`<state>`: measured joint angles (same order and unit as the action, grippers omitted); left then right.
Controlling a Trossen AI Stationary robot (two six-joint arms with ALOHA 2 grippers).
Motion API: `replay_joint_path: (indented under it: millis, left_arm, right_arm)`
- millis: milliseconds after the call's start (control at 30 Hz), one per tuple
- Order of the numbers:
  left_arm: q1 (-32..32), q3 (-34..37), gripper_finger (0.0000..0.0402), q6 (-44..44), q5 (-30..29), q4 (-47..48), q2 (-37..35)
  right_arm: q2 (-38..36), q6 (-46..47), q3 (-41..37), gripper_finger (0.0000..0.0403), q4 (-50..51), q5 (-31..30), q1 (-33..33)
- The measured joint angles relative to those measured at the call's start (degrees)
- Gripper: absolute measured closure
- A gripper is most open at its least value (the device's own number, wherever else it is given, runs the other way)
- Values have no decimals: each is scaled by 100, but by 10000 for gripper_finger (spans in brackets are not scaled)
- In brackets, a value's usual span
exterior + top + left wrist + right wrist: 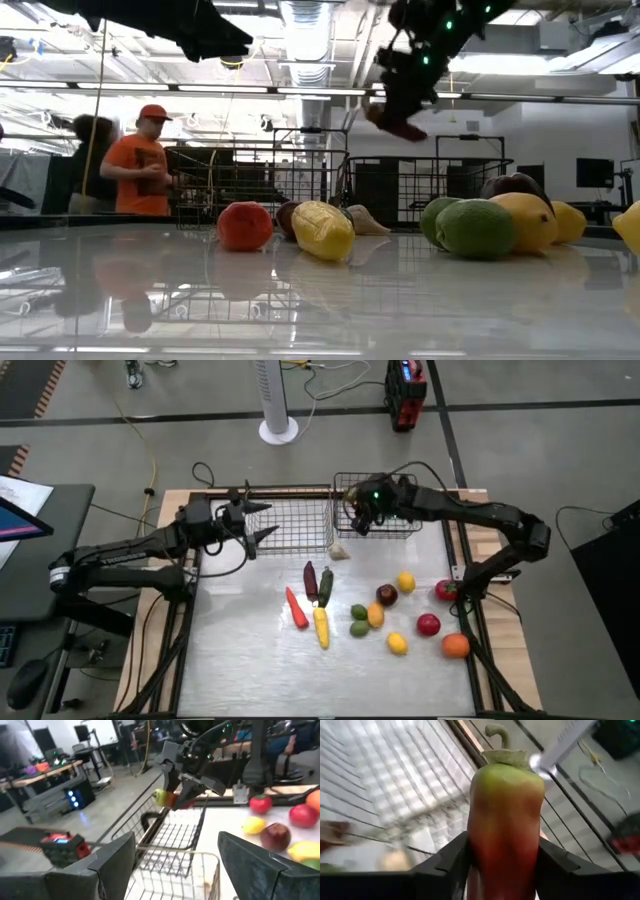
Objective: Sort produce into baskets
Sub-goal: Put the red chili pepper into the right wire basket, then put the dark red chili pepper into the right wire basket
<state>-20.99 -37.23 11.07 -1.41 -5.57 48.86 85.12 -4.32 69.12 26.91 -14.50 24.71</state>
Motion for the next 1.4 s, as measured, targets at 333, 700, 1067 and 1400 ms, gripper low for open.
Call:
replay_joint_path:
  millis: [333, 700, 1067, 1400]
  left_arm:
    - [-33, 7, 129, 37, 10, -3, -386]
    - [177, 7, 129, -294, -45, 723, -1241]
    - [181, 4, 129, -739, -35, 926, -1325]
    - [181, 4, 129, -704, -39, 931, -1325]
  right_arm:
    - [-35, 690, 637, 77, 1318, 195, -170]
    - [540, 2080, -73, 88, -116, 130, -2673]
    - [2149, 2252, 625, 92, -513, 496, -3218]
    - [2771, 1064, 1277, 92, -101, -101, -3438]
